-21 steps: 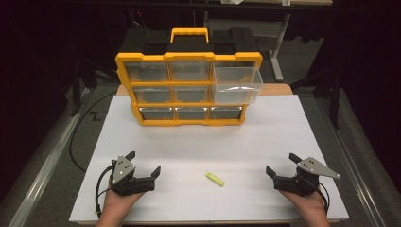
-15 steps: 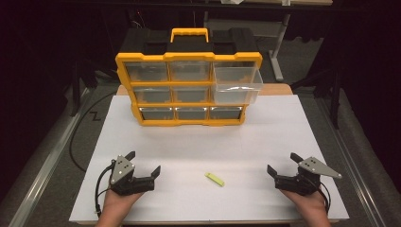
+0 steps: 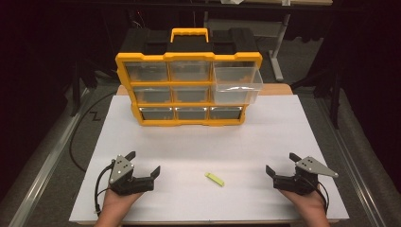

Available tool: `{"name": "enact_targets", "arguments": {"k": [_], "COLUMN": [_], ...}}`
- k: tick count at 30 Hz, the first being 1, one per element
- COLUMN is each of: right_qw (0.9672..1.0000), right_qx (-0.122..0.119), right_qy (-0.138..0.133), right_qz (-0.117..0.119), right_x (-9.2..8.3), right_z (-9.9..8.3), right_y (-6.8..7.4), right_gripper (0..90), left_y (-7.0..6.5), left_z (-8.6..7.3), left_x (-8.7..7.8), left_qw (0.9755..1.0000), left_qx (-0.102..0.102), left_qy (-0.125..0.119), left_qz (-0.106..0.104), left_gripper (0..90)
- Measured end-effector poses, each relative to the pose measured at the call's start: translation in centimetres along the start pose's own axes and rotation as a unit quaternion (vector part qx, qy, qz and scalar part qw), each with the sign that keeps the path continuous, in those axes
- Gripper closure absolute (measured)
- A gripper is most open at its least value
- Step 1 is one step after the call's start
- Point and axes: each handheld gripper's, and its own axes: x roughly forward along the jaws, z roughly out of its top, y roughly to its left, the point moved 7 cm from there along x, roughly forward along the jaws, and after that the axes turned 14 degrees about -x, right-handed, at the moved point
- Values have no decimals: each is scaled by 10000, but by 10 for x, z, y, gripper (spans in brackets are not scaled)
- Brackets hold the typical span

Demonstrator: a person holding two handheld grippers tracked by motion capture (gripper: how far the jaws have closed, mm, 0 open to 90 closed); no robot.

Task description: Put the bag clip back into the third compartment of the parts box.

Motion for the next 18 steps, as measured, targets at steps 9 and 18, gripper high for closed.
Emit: {"name": "enact_targets", "arguments": {"k": [9,18], "right_qw": [9999,9997], "right_qx": [67,-62], "right_qy": [-7,-60], "right_qz": [137,222], "right_x": [7,17], "right_z": [6,18], "right_y": [5,15], "right_gripper": [0,0], "left_y": [-1,2], "left_z": [4,6], "left_x": [-3,-7], "left_qw": [9994,9990], "left_qx": [-224,-420], "left_qy": [-123,135], "left_qz": [-227,-121], "left_gripper": [3,22]}}
